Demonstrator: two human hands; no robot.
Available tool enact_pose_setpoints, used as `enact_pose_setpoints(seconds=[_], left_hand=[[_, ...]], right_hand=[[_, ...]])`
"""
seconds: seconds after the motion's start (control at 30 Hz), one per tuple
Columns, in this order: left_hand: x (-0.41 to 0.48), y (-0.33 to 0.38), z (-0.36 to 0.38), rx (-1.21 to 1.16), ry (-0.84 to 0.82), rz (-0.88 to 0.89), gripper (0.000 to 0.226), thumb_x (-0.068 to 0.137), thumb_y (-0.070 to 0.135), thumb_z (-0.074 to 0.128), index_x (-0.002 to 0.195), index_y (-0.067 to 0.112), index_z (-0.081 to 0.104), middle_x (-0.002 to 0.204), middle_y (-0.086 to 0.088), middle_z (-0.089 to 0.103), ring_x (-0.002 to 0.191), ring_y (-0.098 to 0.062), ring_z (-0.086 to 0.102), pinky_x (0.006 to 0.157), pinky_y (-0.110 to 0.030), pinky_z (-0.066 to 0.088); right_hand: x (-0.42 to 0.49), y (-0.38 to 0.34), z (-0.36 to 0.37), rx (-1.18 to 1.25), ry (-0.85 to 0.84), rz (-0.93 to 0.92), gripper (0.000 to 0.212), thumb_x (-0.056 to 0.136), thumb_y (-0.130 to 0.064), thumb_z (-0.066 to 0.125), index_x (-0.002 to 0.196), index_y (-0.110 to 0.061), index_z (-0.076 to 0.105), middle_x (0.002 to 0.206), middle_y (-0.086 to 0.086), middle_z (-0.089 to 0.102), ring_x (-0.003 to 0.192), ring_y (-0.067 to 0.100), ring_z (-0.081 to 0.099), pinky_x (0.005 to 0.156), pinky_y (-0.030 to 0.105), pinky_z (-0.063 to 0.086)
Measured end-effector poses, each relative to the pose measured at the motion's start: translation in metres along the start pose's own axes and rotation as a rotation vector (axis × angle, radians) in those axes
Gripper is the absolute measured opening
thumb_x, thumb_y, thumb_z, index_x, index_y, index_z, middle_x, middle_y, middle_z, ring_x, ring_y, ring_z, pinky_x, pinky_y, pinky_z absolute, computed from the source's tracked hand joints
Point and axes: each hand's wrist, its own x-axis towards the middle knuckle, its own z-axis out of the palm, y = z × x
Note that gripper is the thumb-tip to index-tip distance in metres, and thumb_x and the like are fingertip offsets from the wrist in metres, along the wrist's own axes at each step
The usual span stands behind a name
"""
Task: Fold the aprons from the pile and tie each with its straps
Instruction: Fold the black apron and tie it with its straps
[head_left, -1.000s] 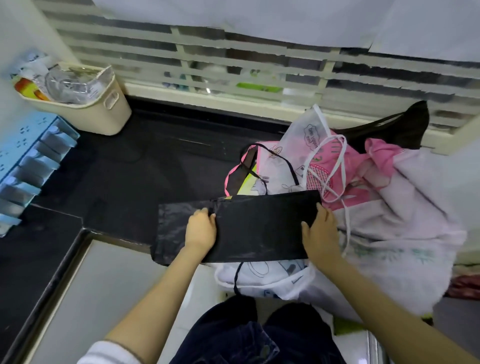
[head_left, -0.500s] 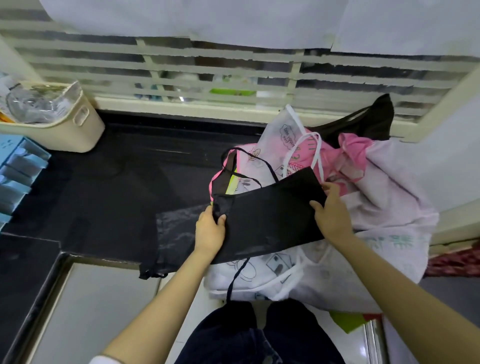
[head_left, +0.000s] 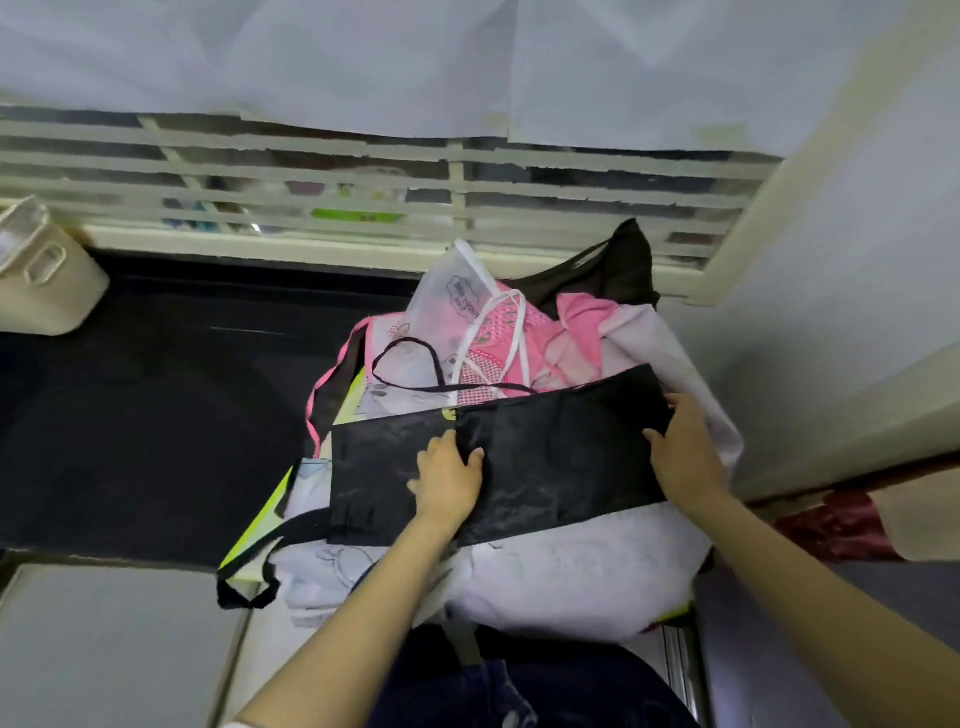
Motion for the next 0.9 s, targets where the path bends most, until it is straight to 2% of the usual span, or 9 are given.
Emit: enact_pose_setpoints(seconds=[0.1,0.23,0.33,0.47,0.57,0.63,0.7,0.8,0.9], left_hand=[[-0.011,0.011,0.009,0.166,-0.037,-0.086,0.044,0.093,0.040,0.053,0.129,0.017,0.046,0.137,-0.007,0.040,0.131,-0.031,0.029,0.100,-0.053,0.030],[-0.017,0.010,0.014,0.134,-0.023,-0.092,0.035,0.094,0.035,0.053,0.125,0.018,0.052,0.131,-0.007,0.043,0.128,-0.035,0.034,0.100,-0.051,0.033],[-0.013,0.003,0.009,-0.105,-0.043,0.010,0.030,0.092,0.023,0.057,0.122,0.015,0.056,0.123,-0.007,0.058,0.116,-0.031,0.053,0.094,-0.037,0.043],[-0.014,-0.007,-0.015,-0.652,-0.075,-0.144,0.014,0.093,0.012,0.057,0.106,0.019,0.059,0.111,-0.009,0.066,0.096,-0.024,0.061,0.088,-0.037,0.050],[-0.013,-0.023,-0.027,-0.831,-0.116,-0.201,0.015,0.095,0.011,0.054,0.108,0.016,0.059,0.101,-0.010,0.066,0.090,-0.024,0.063,0.078,-0.036,0.053],[-0.012,-0.032,-0.032,-0.860,-0.125,-0.209,0.015,0.096,0.012,0.052,0.109,0.015,0.057,0.106,-0.012,0.065,0.092,-0.024,0.062,0.076,-0.033,0.052],[-0.007,-0.042,-0.034,-0.597,-0.006,-0.184,0.018,0.097,0.015,0.051,0.114,0.012,0.055,0.118,-0.016,0.061,0.102,-0.028,0.058,0.088,-0.037,0.047],[-0.006,-0.057,-0.034,0.104,0.196,-0.167,0.029,0.097,0.023,0.047,0.121,0.007,0.051,0.125,-0.019,0.047,0.114,-0.039,0.046,0.098,-0.047,0.039],[-0.010,-0.069,-0.036,0.162,0.150,-0.194,0.029,0.097,0.027,0.047,0.117,0.007,0.052,0.123,-0.018,0.047,0.112,-0.039,0.049,0.095,-0.048,0.041]], right_hand=[[0.001,0.012,0.000,-0.256,0.040,-0.116,0.055,0.086,0.004,0.057,0.137,0.000,0.037,0.135,0.019,0.042,0.120,0.031,0.043,0.100,0.033,0.036],[-0.003,0.011,0.014,-0.345,-0.202,-0.394,0.059,0.087,0.004,0.051,0.142,-0.004,0.034,0.150,0.014,0.028,0.139,0.028,0.027,0.114,0.034,0.023],[-0.009,0.007,0.028,-0.320,-0.278,-0.548,0.060,0.087,0.004,0.051,0.143,-0.001,0.031,0.151,0.015,0.029,0.143,0.028,0.022,0.115,0.030,0.013],[-0.014,-0.007,0.040,-0.357,-0.353,-0.752,0.056,0.095,-0.015,0.051,0.145,-0.003,0.028,0.153,0.012,0.025,0.145,0.025,0.017,0.115,0.028,0.005],[-0.017,-0.021,0.048,-0.428,-0.437,-0.861,0.058,0.100,-0.031,0.041,0.149,-0.010,0.018,0.158,0.006,0.010,0.147,0.020,0.003,0.116,0.029,-0.006],[-0.018,-0.030,0.054,-0.513,-0.468,-0.863,0.059,0.101,-0.036,0.034,0.151,-0.014,0.012,0.159,0.003,0.001,0.147,0.020,-0.003,0.118,0.035,-0.006],[-0.019,-0.036,0.059,-0.577,-0.489,-0.839,0.058,0.101,-0.037,0.031,0.151,-0.015,0.010,0.159,0.003,-0.002,0.147,0.021,-0.005,0.118,0.039,-0.003],[-0.021,-0.043,0.065,-0.640,-0.521,-0.810,0.058,0.102,-0.038,0.030,0.151,-0.016,0.009,0.159,0.004,-0.002,0.146,0.024,-0.003,0.118,0.042,0.000],[-0.024,-0.049,0.072,-0.686,-0.554,-0.795,0.057,0.102,-0.037,0.029,0.152,-0.016,0.008,0.159,0.005,-0.002,0.146,0.025,-0.004,0.119,0.044,0.001]])
